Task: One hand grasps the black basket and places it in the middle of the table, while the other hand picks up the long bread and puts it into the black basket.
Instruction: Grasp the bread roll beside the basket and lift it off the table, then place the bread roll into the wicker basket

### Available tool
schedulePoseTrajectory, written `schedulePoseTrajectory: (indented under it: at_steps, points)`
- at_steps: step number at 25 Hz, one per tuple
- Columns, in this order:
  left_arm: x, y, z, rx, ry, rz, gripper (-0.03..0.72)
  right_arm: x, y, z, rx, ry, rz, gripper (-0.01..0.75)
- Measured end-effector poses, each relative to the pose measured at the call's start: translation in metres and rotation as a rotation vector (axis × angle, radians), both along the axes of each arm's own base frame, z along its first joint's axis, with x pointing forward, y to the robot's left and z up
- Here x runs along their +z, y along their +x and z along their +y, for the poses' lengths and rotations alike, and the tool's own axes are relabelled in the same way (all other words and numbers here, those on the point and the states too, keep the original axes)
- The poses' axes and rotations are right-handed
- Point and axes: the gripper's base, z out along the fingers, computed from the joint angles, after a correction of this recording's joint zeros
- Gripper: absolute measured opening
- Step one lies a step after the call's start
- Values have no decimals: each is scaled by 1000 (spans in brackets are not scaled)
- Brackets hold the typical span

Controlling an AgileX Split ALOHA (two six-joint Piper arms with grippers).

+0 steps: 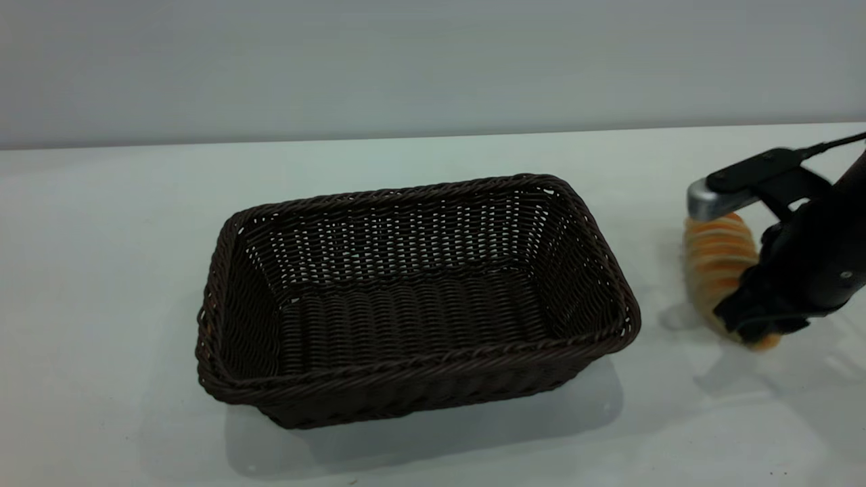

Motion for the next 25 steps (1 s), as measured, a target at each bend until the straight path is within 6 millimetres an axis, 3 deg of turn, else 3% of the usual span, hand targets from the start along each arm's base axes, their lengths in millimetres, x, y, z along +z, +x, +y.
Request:
schedulePoseTrajectory:
  at_steps: [2,8,12,15,19,25]
  points:
    - [0,0,0,0,0,0,594,20,3,0,-3,2,-59,60]
    - [0,0,0,0,-1,-2,594,117,5,6,43,82,-309,58]
    - [0,0,0,0,-1,-2,594,158,-15,40,190,254,-334,58]
    - [0,0,0,0,-1,-2,594,165,-35,83,343,376,-277,57]
    - [0,0,0,0,-1,-2,594,154,-54,129,482,395,-219,56]
    - [0,0,0,-1,-1,-2,594,113,-50,149,498,339,-143,55]
